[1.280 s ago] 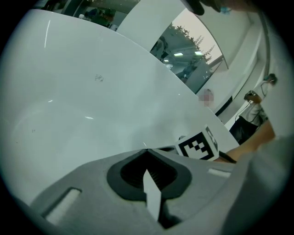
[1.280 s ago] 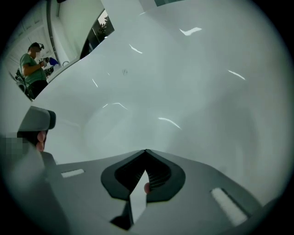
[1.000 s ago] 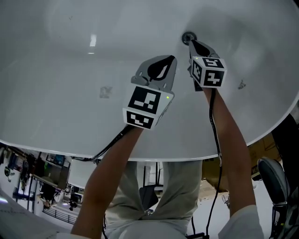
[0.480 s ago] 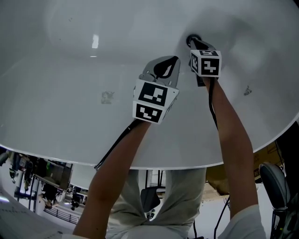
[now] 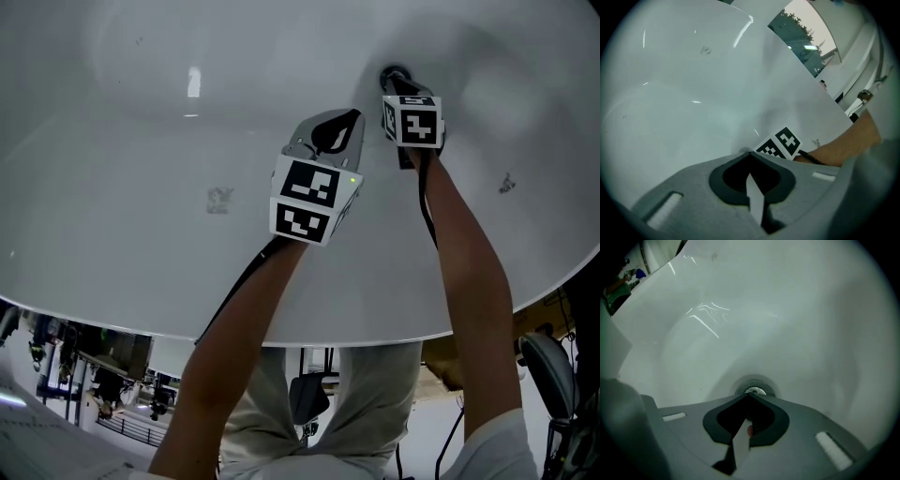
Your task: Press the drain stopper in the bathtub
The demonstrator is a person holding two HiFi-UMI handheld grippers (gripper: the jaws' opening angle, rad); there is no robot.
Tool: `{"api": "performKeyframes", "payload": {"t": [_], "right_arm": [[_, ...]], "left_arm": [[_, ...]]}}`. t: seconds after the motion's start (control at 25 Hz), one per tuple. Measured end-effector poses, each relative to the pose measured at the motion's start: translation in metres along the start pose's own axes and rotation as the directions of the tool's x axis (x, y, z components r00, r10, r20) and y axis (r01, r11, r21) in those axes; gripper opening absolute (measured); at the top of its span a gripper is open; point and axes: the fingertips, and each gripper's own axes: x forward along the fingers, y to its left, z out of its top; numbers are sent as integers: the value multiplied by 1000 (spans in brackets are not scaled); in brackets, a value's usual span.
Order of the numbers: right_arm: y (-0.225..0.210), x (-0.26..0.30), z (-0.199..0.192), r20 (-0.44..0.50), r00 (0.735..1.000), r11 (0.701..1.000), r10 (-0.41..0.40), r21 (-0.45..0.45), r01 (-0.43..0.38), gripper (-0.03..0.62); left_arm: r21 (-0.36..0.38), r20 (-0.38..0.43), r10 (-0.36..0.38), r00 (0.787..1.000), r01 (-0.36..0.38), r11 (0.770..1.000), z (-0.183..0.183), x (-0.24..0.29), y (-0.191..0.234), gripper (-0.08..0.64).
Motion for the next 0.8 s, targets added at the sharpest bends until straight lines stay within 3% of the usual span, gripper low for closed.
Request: {"api": "performKeyframes", "payload": {"t": [0.24,0.44,0.8], "right_arm": [[-1,2,-2,-9,999,998,-42,-45,41,8],[-3,1,4,2,999,999,-36,23,36,8],[6,-28,4,57,998,999,-19,51,16,6]], "left_arm": [[-6,-16,-1,1000,1,1000,-7,3,-1,5],[34,-8,-4,1000,4,999,6,1,-6,5],[64,21,2,1000,-3,998,29,-8,-20,5]]}}
